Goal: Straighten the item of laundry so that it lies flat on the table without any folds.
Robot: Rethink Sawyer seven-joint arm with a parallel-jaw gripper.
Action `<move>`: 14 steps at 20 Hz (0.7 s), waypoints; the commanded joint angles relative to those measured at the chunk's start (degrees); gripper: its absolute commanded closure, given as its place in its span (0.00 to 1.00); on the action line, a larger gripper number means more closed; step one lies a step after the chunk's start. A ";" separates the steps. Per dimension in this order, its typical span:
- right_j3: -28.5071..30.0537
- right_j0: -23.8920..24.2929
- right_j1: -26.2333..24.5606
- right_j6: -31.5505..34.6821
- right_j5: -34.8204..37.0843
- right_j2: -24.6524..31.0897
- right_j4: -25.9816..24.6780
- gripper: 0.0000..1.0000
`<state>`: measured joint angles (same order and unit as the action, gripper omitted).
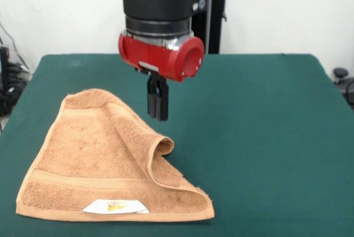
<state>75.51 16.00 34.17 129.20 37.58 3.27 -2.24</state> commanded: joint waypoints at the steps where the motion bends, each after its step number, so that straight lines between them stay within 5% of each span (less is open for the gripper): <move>1: 8.64 -0.66 -1.70 3.53 4.41 1.12 0.25 1.00; 14: 8.04 -0.51 -4.53 4.42 0.21 1.38 -0.44 1.00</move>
<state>75.54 16.42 34.70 129.20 37.60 3.28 -2.25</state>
